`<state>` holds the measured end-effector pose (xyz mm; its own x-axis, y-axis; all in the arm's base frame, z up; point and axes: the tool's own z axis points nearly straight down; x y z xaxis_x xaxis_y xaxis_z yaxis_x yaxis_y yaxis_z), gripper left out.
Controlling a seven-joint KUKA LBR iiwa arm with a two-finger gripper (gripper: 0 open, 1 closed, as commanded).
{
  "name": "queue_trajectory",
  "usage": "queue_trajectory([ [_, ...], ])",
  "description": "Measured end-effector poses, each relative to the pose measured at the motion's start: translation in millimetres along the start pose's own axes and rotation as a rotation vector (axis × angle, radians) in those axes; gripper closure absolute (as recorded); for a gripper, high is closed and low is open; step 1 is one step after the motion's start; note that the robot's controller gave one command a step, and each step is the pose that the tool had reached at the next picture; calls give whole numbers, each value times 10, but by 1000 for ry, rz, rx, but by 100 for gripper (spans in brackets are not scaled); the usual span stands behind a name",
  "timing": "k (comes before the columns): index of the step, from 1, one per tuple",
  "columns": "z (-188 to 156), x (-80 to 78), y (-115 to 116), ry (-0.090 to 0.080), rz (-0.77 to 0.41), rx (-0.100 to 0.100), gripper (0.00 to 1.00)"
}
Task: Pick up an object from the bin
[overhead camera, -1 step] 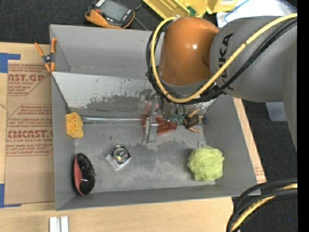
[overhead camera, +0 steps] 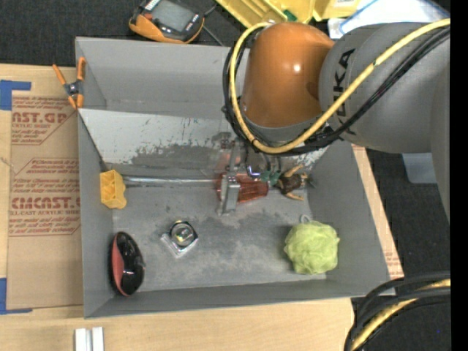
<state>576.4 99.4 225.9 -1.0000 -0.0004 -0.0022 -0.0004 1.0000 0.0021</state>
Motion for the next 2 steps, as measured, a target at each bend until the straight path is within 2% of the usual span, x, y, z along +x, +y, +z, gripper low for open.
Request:
queue_trajectory([
  [1, 1158, 222, 279, -1, -330, 0, 0],
  [2, 669, 412, 425, -9, -370, 0, 0],
])
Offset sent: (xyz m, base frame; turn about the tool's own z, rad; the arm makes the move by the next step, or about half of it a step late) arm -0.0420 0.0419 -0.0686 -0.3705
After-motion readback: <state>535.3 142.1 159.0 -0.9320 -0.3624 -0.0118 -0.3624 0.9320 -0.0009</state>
